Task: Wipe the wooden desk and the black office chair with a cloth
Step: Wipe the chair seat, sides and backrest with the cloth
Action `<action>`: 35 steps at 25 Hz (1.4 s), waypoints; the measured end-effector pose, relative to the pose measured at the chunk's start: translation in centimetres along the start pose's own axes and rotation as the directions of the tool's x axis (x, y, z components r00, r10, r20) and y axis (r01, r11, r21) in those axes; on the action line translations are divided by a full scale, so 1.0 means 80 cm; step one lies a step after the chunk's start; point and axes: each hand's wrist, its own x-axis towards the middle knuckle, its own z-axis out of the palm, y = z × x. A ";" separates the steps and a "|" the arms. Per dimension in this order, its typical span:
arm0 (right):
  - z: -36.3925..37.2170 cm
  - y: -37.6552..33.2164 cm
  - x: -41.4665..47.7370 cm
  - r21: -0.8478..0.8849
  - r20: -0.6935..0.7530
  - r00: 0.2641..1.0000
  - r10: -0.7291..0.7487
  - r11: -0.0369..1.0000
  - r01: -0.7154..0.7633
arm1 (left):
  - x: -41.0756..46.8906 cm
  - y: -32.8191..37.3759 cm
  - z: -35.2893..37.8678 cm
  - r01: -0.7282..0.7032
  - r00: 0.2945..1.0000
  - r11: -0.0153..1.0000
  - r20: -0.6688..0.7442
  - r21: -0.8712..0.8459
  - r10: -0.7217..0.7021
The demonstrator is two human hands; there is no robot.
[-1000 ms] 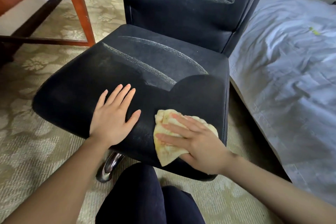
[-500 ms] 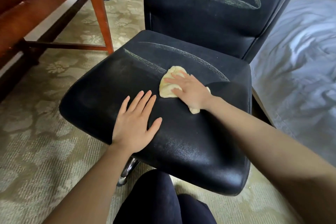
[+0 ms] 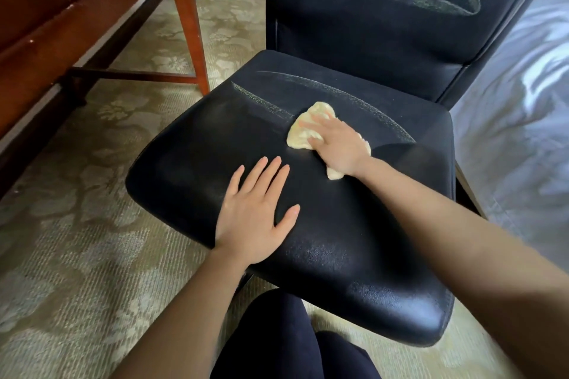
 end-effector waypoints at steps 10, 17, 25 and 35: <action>0.008 -0.005 -0.197 0.028 -0.125 0.924 -0.362 0.929 0.368 | 0.003 -0.015 -0.003 -0.055 0.996 0.998 0.064 0.028 0.053; -0.004 0.029 -0.240 -0.068 -0.065 0.925 -0.376 0.926 0.371 | 0.009 -0.061 -0.016 -0.192 0.971 0.981 0.153 0.024 0.186; -0.036 0.133 -0.153 0.048 -0.085 0.996 0.033 0.998 -0.029 | 0.016 -0.085 -0.026 -0.244 0.940 0.967 0.263 0.072 0.218; -0.017 0.101 -0.054 0.074 -0.129 0.942 0.311 0.950 -0.303 | 0.028 -0.091 -0.042 -0.220 0.923 0.962 0.353 0.162 0.152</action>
